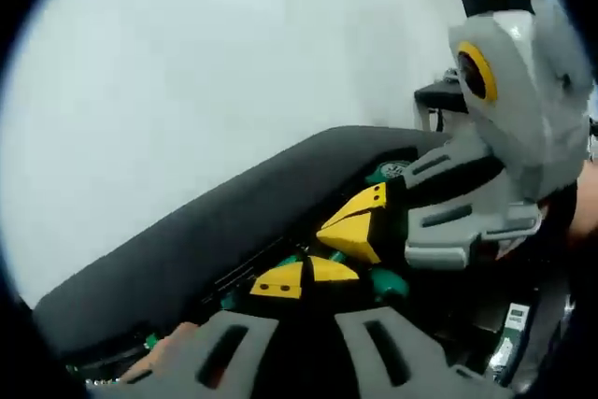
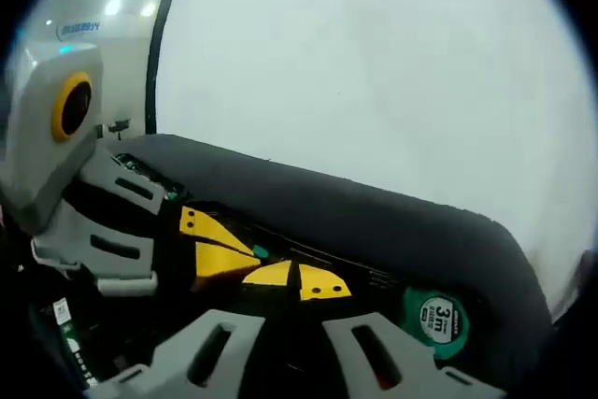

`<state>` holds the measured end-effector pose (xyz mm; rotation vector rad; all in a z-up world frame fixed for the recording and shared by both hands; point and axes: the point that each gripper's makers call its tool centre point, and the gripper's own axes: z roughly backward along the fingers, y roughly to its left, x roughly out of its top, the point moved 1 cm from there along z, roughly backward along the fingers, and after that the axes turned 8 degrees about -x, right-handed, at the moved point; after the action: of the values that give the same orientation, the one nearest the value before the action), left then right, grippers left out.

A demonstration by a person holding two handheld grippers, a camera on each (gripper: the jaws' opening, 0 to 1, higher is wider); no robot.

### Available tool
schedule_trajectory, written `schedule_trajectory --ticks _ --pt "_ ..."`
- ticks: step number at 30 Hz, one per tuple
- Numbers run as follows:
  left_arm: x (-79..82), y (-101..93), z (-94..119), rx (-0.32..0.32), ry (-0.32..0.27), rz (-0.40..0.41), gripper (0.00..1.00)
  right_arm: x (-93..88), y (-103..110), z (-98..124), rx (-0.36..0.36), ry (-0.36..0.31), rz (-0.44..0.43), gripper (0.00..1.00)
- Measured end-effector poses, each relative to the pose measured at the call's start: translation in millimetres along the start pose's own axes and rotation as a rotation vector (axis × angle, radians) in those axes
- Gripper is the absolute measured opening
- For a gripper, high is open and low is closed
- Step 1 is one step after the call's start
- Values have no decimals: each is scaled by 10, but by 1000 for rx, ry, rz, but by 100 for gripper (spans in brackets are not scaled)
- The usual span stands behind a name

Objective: Pick up the tools and put them into their designated positions in the toolbox.

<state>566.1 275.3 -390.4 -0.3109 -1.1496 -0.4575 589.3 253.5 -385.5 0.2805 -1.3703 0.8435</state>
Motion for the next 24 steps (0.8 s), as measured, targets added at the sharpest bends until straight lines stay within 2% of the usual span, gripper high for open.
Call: schedule_trajectory --ticks 1,2,3,4,6,8,9,11,12,13,14,15,16,18,19,20,21,24 --pt "124 8 150 14 -69 4 0 -49 34 78 7 33 -34 0" --pt "249 13 349 62 -134 -14 0 -58 29 103 16 54 -59 0" --pt "363 11 580 123 -193 -39 0 -38 -24 169 -7 52 -135 0" --pt "451 0 815 177 -245 -58 0 -8 -63 202 -19 34 -171 0" --pt "487 -50 1202 205 -315 -35 4 39 -169 169 -37 13 -213 1" --pt "383 -209 1696 268 -351 -51 5 42 -229 193 -57 11 -211 1" --pt "321 -140 1802 285 -346 -24 5 37 -225 188 -58 12 -210 1" --pt "210 -167 2242 332 -404 -1 5 -11 -162 188 -44 37 -180 1" --pt "77 -169 2496 364 -417 -15 5 -26 -146 195 -41 44 -146 1" --pt "-31 -225 2628 386 -405 -82 6 -12 -141 171 -48 36 -103 2" --pt "-215 -222 2786 440 -358 -144 8 21 -144 179 -54 15 -90 3" --pt "-339 -241 2896 475 -336 -165 9 45 -109 268 -57 3 -90 3" --pt "-441 -213 2992 493 -341 -179 9 50 -97 283 -56 4 -89 3" --pt "-598 -267 3230 495 -387 -173 10 49 -109 226 -61 6 -54 3" --pt "-631 -285 3374 465 -458 -150 10 44 -96 230 -60 7 -35 3" --pt "-644 -290 3469 466 -490 -152 11 33 -84 208 -58 13 -13 4" --pt "-703 -224 3616 488 -495 -150 11 32 -79 208 -58 14 -7 4" --pt "-724 -87 3888 513 -595 -95 11 -6 -53 123 -43 29 44 5"
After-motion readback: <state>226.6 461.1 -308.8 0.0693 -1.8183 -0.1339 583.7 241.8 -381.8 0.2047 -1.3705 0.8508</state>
